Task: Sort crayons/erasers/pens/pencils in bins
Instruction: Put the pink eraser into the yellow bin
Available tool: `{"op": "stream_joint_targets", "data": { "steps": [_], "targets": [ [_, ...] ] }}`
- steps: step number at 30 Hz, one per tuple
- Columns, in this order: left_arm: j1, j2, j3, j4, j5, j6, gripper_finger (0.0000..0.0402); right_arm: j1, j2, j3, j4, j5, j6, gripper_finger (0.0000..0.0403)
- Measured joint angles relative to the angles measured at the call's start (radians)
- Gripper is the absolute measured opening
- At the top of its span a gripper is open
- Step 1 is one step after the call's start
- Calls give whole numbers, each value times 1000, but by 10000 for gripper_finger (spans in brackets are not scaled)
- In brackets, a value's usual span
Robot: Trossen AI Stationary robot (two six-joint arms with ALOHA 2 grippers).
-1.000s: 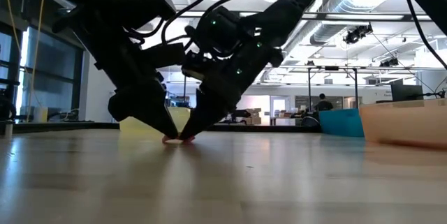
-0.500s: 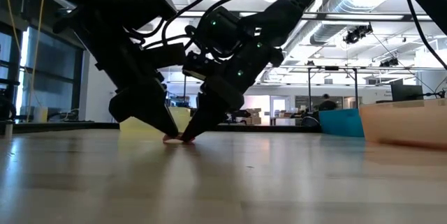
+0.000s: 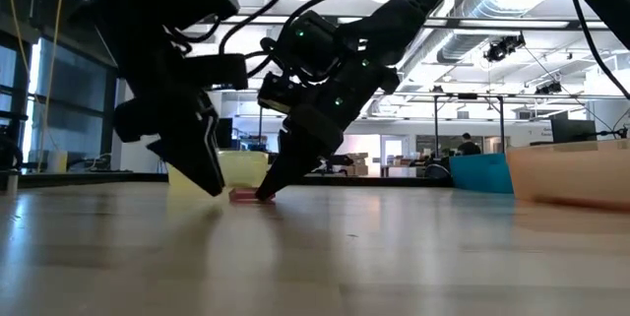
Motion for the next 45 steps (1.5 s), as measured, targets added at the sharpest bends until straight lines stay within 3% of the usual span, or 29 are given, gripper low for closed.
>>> {"op": "stream_joint_targets", "data": {
  "steps": [5,10,22,37,45],
  "targets": [
    [-5,-41,-1,-93,15,-25,179,0,1,-1,3,-1,4,46],
    [-9,-91,0,-190,13,-54,198,0,1,-2,13,-2,15,46],
    [-18,-215,-1,-391,26,-75,200,-13,4,21,37,-16,95,46],
    [-47,-557,0,-461,2,-197,200,-42,3,45,72,-15,122,46],
    [-56,-750,0,-509,-56,-304,196,-68,-8,47,104,-17,241,46]
  ]
}}
